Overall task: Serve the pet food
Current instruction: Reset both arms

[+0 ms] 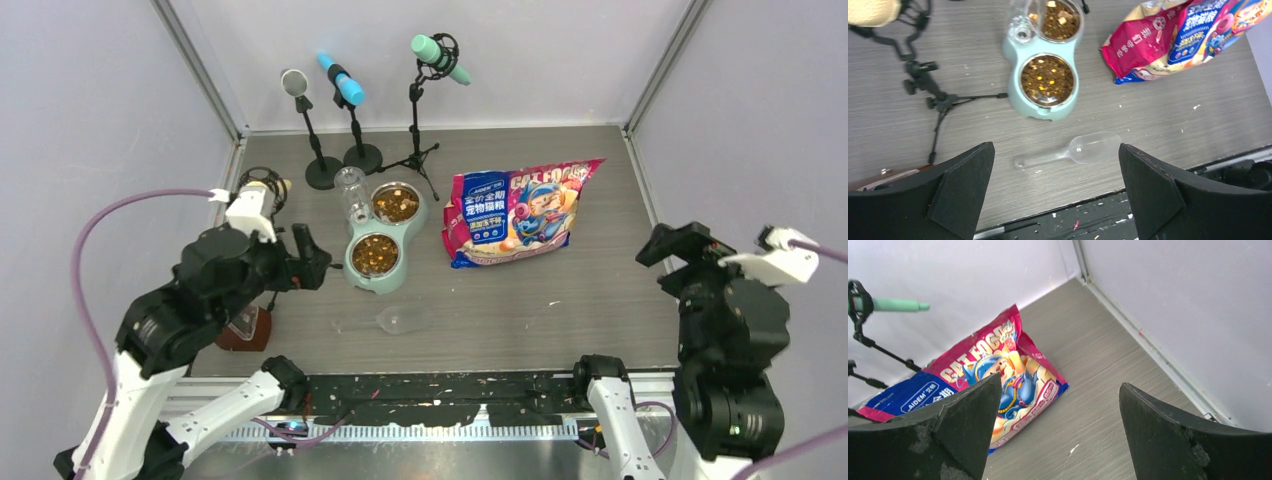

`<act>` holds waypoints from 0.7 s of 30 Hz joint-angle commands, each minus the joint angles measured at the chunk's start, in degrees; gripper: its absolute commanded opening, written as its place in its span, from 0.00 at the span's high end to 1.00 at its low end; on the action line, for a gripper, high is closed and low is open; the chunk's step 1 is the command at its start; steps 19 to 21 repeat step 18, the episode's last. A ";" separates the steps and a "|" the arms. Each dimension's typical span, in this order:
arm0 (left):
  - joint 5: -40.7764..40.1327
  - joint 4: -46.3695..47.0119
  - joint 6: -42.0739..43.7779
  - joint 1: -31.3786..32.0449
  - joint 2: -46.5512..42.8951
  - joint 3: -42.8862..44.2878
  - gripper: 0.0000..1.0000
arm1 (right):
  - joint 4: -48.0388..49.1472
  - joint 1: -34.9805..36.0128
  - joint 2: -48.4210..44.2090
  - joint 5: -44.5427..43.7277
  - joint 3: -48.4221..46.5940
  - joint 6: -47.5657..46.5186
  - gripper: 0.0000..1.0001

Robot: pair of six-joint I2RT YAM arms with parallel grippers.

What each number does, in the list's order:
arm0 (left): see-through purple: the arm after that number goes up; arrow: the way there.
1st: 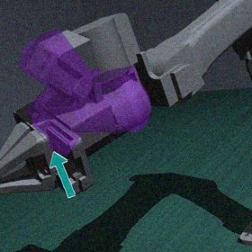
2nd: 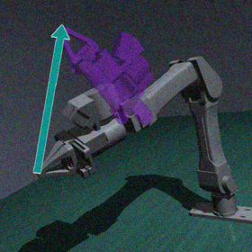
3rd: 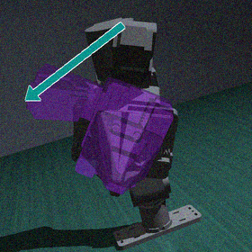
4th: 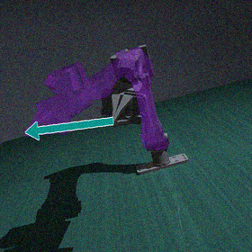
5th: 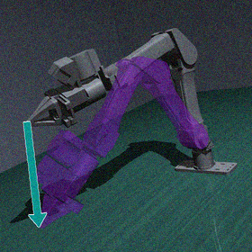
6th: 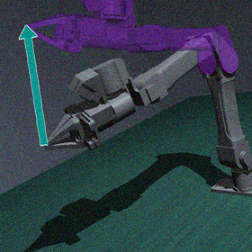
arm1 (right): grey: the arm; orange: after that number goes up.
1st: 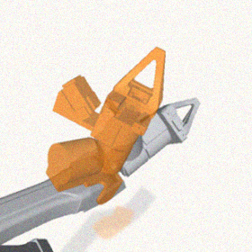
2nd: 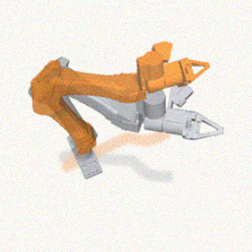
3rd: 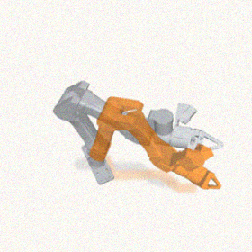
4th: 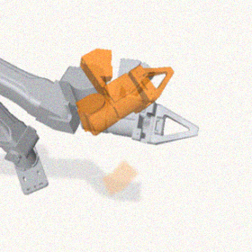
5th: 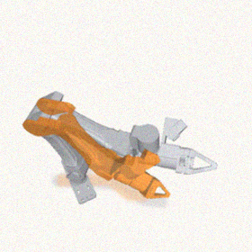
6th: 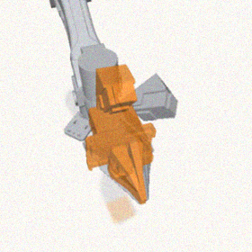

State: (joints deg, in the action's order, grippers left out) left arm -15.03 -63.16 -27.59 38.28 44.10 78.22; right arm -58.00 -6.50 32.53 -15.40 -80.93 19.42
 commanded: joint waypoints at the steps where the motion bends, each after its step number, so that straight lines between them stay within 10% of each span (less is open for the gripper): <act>1: -7.72 -6.96 1.15 0.13 -2.59 3.60 0.00 | 1.46 -0.18 -3.73 -5.30 -1.76 -2.28 0.04; 21: -12.22 -10.12 -1.73 0.09 -9.39 3.60 0.00 | 4.07 0.44 -3.35 -1.44 -1.19 -1.27 0.04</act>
